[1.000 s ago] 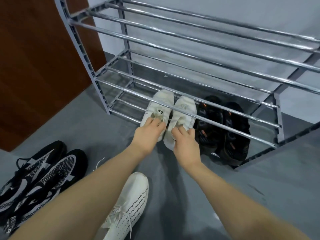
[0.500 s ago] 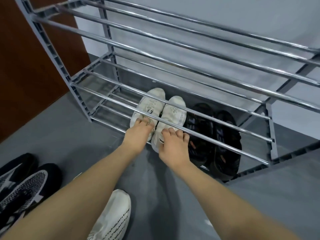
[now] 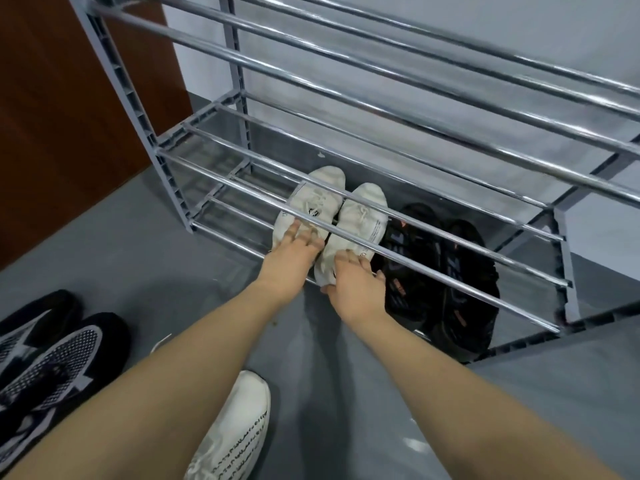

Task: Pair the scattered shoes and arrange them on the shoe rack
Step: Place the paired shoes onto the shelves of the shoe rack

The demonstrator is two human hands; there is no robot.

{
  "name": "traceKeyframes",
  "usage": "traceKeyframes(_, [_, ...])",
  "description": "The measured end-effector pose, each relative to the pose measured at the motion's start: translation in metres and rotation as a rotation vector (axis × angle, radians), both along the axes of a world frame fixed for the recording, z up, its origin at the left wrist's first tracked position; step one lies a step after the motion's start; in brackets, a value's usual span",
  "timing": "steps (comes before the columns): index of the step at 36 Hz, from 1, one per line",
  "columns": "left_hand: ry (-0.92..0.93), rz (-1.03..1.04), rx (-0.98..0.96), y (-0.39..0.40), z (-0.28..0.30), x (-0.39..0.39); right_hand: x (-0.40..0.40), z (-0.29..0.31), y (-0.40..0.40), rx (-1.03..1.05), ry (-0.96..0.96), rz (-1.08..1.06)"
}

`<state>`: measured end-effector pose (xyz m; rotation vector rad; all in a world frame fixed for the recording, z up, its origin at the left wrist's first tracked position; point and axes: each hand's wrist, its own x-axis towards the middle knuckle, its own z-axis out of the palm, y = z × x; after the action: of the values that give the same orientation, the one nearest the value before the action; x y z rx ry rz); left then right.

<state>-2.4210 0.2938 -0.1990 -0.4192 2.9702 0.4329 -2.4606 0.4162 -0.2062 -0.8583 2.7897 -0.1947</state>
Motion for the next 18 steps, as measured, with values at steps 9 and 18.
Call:
traceKeyframes(9, [0.025, 0.004, 0.053, 0.001, -0.012, 0.004, 0.008, -0.007, -0.001, -0.001, 0.009, -0.030])
traceKeyframes(18, [0.086, 0.044, 0.017, 0.000, 0.006, 0.059, 0.046, -0.009, -0.002, -0.061, 0.165, -0.115])
